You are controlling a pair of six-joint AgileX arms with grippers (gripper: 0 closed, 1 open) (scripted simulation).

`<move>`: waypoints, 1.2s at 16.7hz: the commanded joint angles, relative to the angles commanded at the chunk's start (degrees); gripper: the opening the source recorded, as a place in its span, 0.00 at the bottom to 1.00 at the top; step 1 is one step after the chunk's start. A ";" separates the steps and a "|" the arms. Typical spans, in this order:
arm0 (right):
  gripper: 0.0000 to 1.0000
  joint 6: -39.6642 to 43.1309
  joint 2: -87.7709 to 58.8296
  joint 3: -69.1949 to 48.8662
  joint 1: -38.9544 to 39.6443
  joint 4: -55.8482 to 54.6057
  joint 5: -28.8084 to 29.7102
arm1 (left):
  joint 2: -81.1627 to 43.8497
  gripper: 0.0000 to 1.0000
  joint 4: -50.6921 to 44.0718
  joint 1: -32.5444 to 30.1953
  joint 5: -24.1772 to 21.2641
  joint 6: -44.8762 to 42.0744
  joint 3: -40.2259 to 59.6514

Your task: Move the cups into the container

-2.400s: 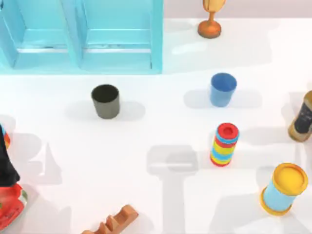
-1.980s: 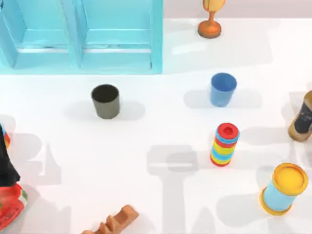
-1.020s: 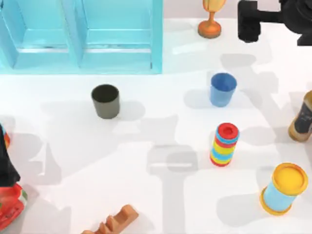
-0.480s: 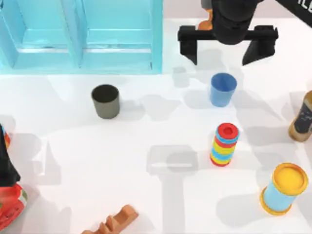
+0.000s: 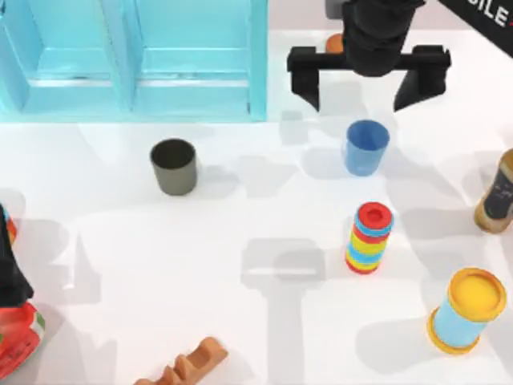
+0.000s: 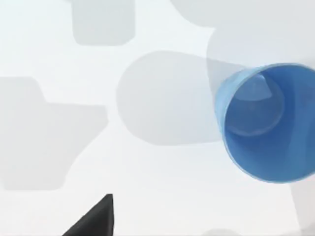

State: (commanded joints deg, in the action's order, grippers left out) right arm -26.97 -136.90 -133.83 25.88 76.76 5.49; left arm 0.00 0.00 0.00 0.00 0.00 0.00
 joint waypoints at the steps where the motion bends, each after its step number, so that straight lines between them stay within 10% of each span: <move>1: 1.00 0.09 -0.20 0.65 0.01 -0.75 0.00 | 0.00 1.00 0.00 0.00 0.00 0.00 0.00; 14: 1.00 0.83 -5.00 12.95 -0.68 -18.08 -0.06 | 0.00 1.00 0.00 0.00 0.00 0.00 0.00; 20: 0.55 0.83 -5.00 12.95 -0.68 -18.08 -0.06 | 0.00 1.00 0.00 0.00 0.00 0.00 0.00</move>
State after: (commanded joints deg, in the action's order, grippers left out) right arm -26.14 -141.90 -120.87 25.21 58.68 5.43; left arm 0.00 0.00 0.00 0.00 0.00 0.00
